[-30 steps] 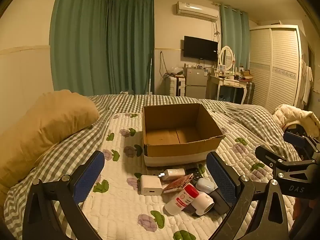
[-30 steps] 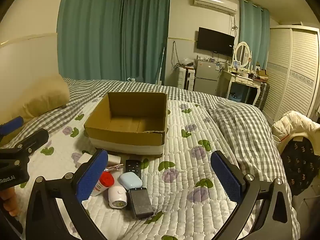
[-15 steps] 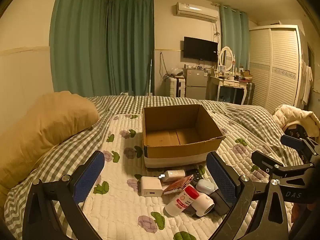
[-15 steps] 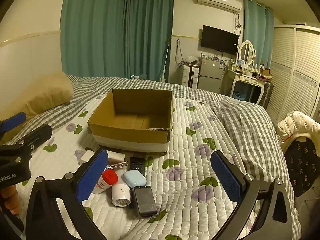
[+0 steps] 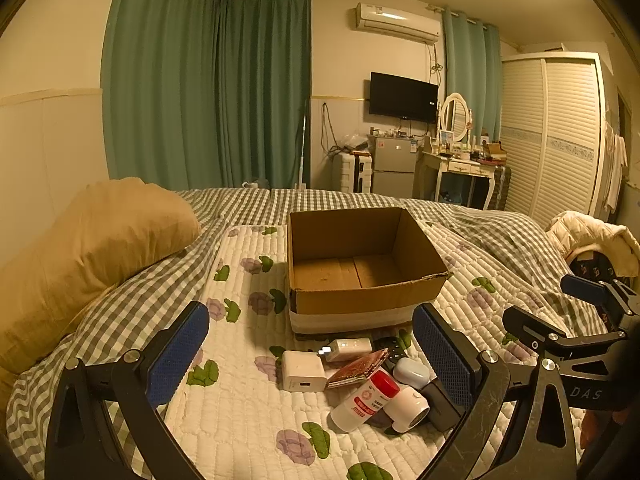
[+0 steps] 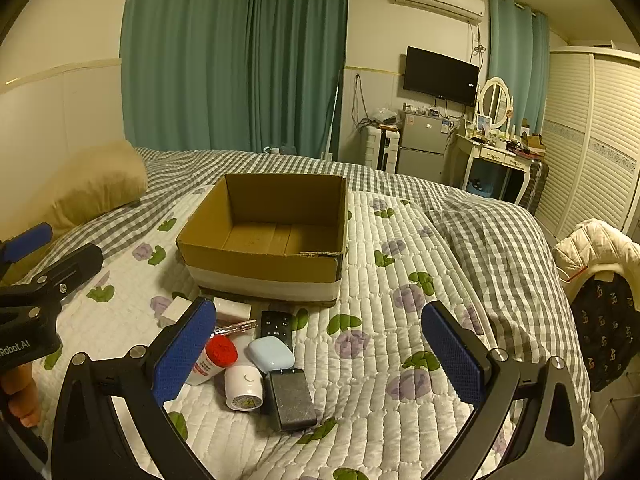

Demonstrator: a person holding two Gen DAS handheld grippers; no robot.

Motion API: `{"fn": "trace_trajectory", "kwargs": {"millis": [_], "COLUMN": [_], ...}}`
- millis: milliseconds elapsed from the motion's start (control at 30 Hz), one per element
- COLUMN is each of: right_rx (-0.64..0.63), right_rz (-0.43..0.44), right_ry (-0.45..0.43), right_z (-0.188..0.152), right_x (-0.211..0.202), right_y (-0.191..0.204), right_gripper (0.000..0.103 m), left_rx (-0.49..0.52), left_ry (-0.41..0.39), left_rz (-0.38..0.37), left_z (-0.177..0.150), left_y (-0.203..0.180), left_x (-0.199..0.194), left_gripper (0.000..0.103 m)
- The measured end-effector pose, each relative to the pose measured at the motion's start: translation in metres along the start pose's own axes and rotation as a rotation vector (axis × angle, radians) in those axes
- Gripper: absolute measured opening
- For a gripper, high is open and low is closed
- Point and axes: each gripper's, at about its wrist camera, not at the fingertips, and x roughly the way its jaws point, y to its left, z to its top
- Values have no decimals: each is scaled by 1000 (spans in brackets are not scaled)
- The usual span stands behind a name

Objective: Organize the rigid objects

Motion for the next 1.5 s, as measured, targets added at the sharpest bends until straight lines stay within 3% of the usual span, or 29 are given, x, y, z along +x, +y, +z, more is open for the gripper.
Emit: {"fn": "trace_trajectory", "kwargs": {"millis": [1500], "right_rx": [8], "right_rz": [0], "right_ry": [21], "right_z": [-7], "right_x": [5], "right_y": [0], "right_gripper": [103], "left_rx": [3], "left_ry": [17], "left_rz": [0], "left_z": [-3], "left_y": [0], "left_x": [2], "left_gripper": [103]}}
